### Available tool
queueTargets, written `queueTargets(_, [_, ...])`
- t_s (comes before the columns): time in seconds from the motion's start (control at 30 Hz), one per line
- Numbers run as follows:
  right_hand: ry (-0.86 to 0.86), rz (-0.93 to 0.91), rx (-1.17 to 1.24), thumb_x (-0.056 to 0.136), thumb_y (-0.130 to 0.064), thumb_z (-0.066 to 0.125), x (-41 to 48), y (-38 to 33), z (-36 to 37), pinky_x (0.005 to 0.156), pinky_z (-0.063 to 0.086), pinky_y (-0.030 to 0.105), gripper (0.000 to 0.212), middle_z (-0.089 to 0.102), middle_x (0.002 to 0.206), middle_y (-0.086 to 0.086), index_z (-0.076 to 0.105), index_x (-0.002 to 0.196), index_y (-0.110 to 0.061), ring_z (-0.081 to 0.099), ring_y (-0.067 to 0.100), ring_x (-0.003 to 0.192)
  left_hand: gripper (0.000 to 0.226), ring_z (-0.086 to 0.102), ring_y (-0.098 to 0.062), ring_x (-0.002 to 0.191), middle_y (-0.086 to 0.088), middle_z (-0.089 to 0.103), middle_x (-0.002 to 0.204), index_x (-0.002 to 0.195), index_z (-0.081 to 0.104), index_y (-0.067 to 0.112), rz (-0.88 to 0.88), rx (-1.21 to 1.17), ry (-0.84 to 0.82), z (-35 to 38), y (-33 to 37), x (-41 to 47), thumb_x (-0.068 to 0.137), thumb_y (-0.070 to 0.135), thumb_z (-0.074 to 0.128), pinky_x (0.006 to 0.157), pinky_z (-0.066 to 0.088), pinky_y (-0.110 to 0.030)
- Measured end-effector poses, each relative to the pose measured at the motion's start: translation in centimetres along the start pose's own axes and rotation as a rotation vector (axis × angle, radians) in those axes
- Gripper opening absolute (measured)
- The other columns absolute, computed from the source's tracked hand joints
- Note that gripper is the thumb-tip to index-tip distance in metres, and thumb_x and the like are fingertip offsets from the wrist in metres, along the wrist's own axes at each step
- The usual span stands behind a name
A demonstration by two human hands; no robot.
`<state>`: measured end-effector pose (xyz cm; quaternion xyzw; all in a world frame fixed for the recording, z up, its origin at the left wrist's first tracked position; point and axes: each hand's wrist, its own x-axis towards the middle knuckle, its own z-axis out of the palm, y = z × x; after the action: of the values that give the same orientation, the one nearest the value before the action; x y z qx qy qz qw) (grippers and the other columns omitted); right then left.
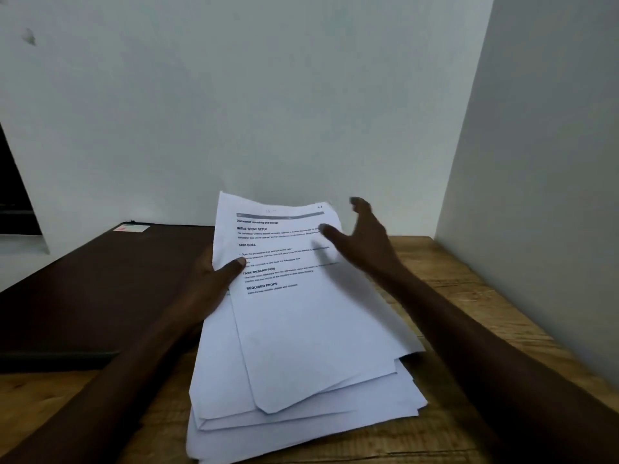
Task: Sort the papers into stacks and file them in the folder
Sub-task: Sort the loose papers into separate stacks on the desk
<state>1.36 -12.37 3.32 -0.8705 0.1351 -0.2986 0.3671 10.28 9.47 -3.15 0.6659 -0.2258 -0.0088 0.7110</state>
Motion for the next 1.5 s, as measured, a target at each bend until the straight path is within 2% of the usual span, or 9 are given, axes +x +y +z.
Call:
queueTargets(0.1, [-0.217,0.341,0.195,0.081,-0.057,0.068,-1.0,2.0,-3.3,0.096,0.041,0.030,0.099,0.038,0.153,0.010,0.019,0.153,-0.012,0.046,0.025,0.134,0.028,0.071,-0.012,0.091,-0.006,0.069,0.107,0.123,0.058,0.004,-0.066,-0.075,0.014,-0.6,1.3,0.7,0.098,-0.002,0.046,0.067,0.057,-0.017])
queueTargets(0.2, [-0.621,0.429,0.569,0.095,-0.040,0.057,-3.2,1.9,-4.1,0.082,0.057,0.031,0.051,0.068,0.121,0.008,0.053,0.135,-0.009,0.068,0.023,0.107,0.033,0.072,-0.020,0.093,-0.014,0.070,0.117,0.126,0.059,0.002,-0.076,-0.177,0.032,-0.5,2.4,0.7,0.095,0.003,0.047,0.066,0.059,-0.024])
queueTargets(0.27, [-0.705,0.400,0.712,0.097,-0.021,0.058,-4.1,0.9,-3.9,0.077,0.060,0.032,0.026,0.074,0.106,0.006,0.062,0.120,-0.011,0.072,0.020,0.093,0.029,0.074,-0.016,0.085,-0.005,0.076,0.103,0.124,0.060,0.006,-0.057,-0.218,0.019,0.3,3.7,-0.6,0.096,0.005,0.050,0.060,0.058,-0.023])
queueTargets(0.47, [-0.357,0.090,0.679,0.088,-0.003,0.064,-2.9,-1.0,-5.4,0.085,0.058,0.040,0.028,0.072,0.108,0.011,0.062,0.116,-0.009,0.070,0.028,0.096,0.050,0.067,-0.038,0.110,-0.019,0.066,0.125,0.132,0.057,0.005,-0.039,-0.302,-0.208,1.3,9.9,-1.7,0.083,0.006,0.067,0.089,0.056,-0.050])
queueTargets(0.63, [-0.061,-0.192,0.667,0.089,-0.004,0.064,-2.5,-3.7,-8.3,0.085,0.057,0.035,0.031,0.071,0.111,0.004,0.061,0.116,-0.017,0.069,0.020,0.101,0.028,0.073,-0.020,0.096,-0.005,0.075,0.109,0.118,0.066,0.010,0.238,-0.133,-0.120,4.2,16.8,-1.6,0.090,0.007,0.066,0.078,0.060,-0.030])
queueTargets(0.97, [-0.170,-0.114,0.798,0.082,-0.012,0.073,-3.7,-2.4,-10.3,0.089,0.057,0.039,0.042,0.071,0.114,0.003,0.061,0.122,-0.015,0.069,0.022,0.104,0.037,0.072,-0.021,0.100,-0.006,0.075,0.111,0.120,0.065,0.007,0.290,-0.083,-0.143,5.1,15.8,-2.6,0.083,0.004,0.072,0.077,0.058,-0.026])
queueTargets(1.17, [-0.184,-0.024,0.764,0.080,-0.018,0.076,-3.7,-0.5,-8.5,0.093,0.055,0.043,0.045,0.072,0.114,0.002,0.062,0.123,-0.014,0.069,0.021,0.104,0.049,0.069,-0.032,0.108,-0.012,0.072,0.117,0.124,0.063,0.005,0.128,-0.149,-0.195,4.5,12.7,-2.1,0.077,0.007,0.078,0.094,0.056,-0.044])
queueTargets(1.33, [-0.074,-0.081,0.706,0.084,-0.020,0.073,-3.2,-1.5,-8.2,0.092,0.055,0.045,0.030,0.072,0.110,0.002,0.065,0.113,-0.018,0.070,0.019,0.100,0.038,0.071,-0.028,0.103,-0.009,0.075,0.110,0.119,0.066,0.006,0.177,-0.171,-0.111,5.2,12.9,-2.1,0.082,0.002,0.073,0.087,0.058,-0.039])
queueTargets(1.5, [-0.084,-0.138,0.735,0.083,-0.017,0.073,-2.8,-2.5,-8.9,0.092,0.055,0.042,0.041,0.071,0.114,0.002,0.061,0.122,-0.016,0.068,0.020,0.104,0.040,0.072,-0.025,0.100,-0.007,0.075,0.110,0.119,0.066,0.008,0.233,-0.166,-0.091,5.3,13.9,-1.8,0.080,0.006,0.075,0.084,0.059,-0.037])
